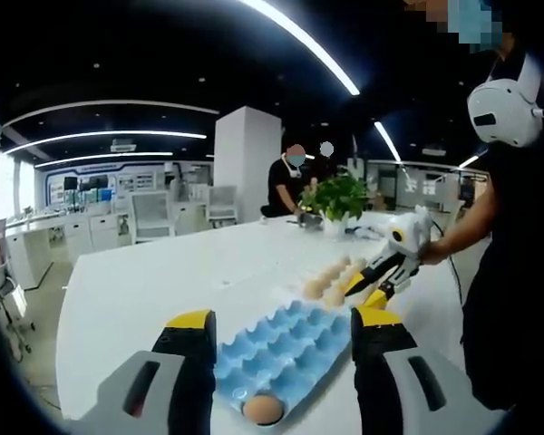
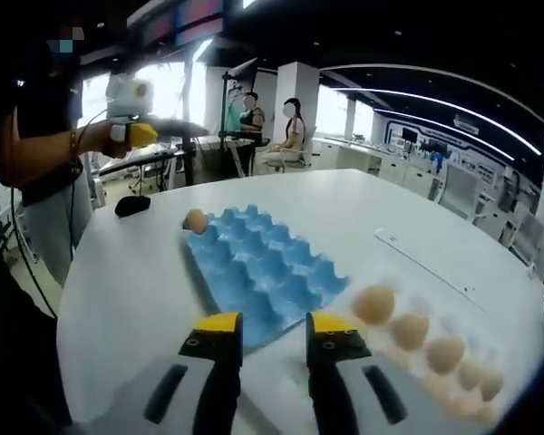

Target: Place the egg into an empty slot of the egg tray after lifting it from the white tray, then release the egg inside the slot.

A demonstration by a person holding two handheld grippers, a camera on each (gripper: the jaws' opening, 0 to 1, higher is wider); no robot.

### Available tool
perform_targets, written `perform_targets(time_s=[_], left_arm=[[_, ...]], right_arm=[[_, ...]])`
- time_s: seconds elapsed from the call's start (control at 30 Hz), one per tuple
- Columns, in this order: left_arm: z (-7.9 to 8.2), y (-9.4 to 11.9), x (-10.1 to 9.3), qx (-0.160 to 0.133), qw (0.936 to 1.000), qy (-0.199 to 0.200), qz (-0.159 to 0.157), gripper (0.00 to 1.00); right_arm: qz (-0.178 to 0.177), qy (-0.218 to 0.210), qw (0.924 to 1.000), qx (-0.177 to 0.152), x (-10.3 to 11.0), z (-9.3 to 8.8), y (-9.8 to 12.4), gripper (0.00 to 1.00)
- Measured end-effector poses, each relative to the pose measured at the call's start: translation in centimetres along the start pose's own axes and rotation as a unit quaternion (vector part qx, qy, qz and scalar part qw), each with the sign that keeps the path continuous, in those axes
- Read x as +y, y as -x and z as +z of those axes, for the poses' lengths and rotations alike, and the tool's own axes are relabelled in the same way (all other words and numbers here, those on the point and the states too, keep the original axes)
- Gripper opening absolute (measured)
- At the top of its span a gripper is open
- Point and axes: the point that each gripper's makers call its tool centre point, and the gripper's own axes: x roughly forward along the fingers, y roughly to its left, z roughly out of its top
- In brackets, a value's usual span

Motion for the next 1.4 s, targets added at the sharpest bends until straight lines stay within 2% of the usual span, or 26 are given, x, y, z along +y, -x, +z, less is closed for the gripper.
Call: perform_targets(time_s=[0.2,0.6,0.8,0.9,1.4], left_arm=[[0.1,0.1,0.1,-0.003,1.0,0.0,0.003,0.6],[0.3,0.1,-0.1,-0.005,1.0,-0.001,0.001,0.6],[0.3,0.0,0.0,-0.005,1.0,-0.001,0.001,0.6],[0.3,0.0,0.0,-0.005,1.0,-0.001,0.001,0.6],[0.5,0.2,0.4,-0.007,0.9999,-0.001,0.008,0.59]], right_arm=[[-0.024,-0.009,0.9996,0.013,-1.7,-1.4,1.6,0.27],[-0.056,-0.009,0.9973,0.047,-3.8,-4.3,4.0,0.27],[-0.063,-0.011,0.9949,0.078,-4.5,-6.1,4.5,0.27],[-0.057,-0.004,0.9957,0.074,-4.2,-5.9,4.4,0.26],[-0.024,0.012,0.9928,0.117,-4.3,-6.0,3.7,0.25]])
